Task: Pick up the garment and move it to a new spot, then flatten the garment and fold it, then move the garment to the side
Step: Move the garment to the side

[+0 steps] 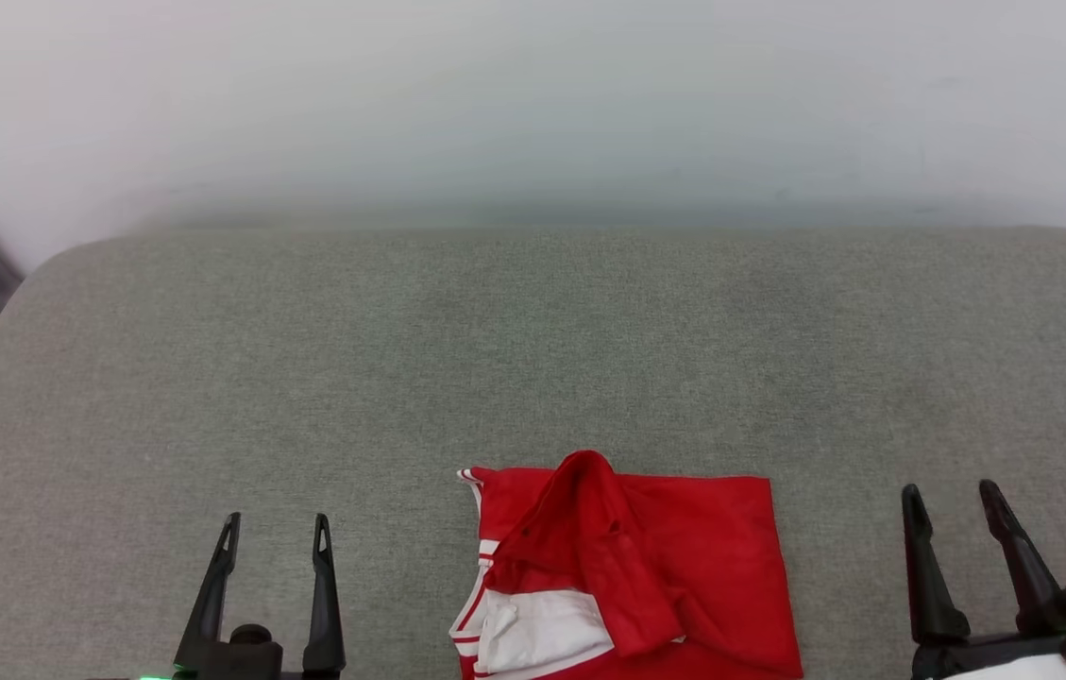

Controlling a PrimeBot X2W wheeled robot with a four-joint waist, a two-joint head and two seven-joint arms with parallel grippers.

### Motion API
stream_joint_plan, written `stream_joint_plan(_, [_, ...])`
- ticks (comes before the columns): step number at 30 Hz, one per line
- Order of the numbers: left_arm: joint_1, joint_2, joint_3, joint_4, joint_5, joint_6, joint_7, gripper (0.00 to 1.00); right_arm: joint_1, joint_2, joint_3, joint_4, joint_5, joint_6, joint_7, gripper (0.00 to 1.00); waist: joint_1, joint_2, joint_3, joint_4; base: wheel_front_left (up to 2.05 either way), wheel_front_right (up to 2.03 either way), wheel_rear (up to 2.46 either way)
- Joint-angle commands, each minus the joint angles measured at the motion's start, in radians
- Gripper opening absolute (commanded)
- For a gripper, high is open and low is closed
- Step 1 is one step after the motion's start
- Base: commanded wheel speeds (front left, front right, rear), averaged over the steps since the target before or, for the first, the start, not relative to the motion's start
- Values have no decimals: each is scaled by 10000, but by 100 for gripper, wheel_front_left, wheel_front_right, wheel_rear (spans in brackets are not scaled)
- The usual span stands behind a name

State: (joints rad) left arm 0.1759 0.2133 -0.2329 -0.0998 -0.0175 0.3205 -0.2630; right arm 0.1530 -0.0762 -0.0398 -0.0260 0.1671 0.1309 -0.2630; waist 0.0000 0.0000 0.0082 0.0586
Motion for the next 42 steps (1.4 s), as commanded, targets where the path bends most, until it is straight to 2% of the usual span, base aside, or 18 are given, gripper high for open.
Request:
stream_joint_plan(1, [67, -7, 47, 11, -12, -1, -22, 100, -161, -118, 43, -78, -62, -4, -19, 100, 0, 0, 10, -9, 0, 0, 0])
stream_joint_plan(4, [36, -32, 97, 24, -9, -44, -22, 100, -580, -364, 120, -111, 126, -4, -19, 100, 0, 0, 47, -13, 0, 0, 0])
stream_joint_plan(7, [-44, -64, 168, 17, -14, -67, -22, 100, -1357, -902, 191, -228, 333, -4, -19, 100, 0, 0, 144, -15, 0, 0, 0])
stream_joint_plan(12, [-203, -142, 233, 60, -20, -156, -22, 100, -2985, -2197, 915, 13, 1311, -4, 348, 100, 0, 0, 319, 34, 0, 0, 0])
stream_joint_plan(15, [-287, -184, 273, 108, -11, -201, -22, 100, -3889, -3048, 1697, 153, 2423, -4, 1732, 100, 0, 0, 413, 79, 0, 0, 0])
stream_joint_plan(20, [-425, -248, 312, 127, 29, -284, -22, 100, -4851, -4466, 2871, 352, 4692, -6, 5606, 100, 0, 0, 564, 154, 0, 0, 0])
stream_joint_plan(24, [-583, -281, 388, 186, -6, -371, -22, 100, -5096, -5070, 3167, 614, 6330, -4, 8178, 100, 0, 0, 751, 208, 0, 0, 0])
stream_joint_plan(28, [-766, -337, 433, 240, -4, -468, -22, 100, -4928, -5263, 3347, 1112, 7701, -4, 10304, 100, 0, 0, 976, 297, 0, 0, 0])
stream_joint_plan(30, [-910, -370, 443, 267, -9, -555, -22, 100, -4857, -5249, 3338, 1430, 8005, -4, 11052, 100, 0, 0, 1123, 369, 0, 0, 0])
stream_joint_plan(34, [-1226, -447, 414, 312, 33, -704, -22, 100, -4775, -4738, 3244, 1949, 8334, -4, 11608, 100, 0, 0, 1497, 586, 0, 0, 0])
stream_joint_plan(42, [-1835, -567, 456, 451, 41, -980, -22, 100, -4716, -3895, 3607, 2688, 8413, -4, 11764, 100, 0, 0, 2218, 967, 0, 0, 0])
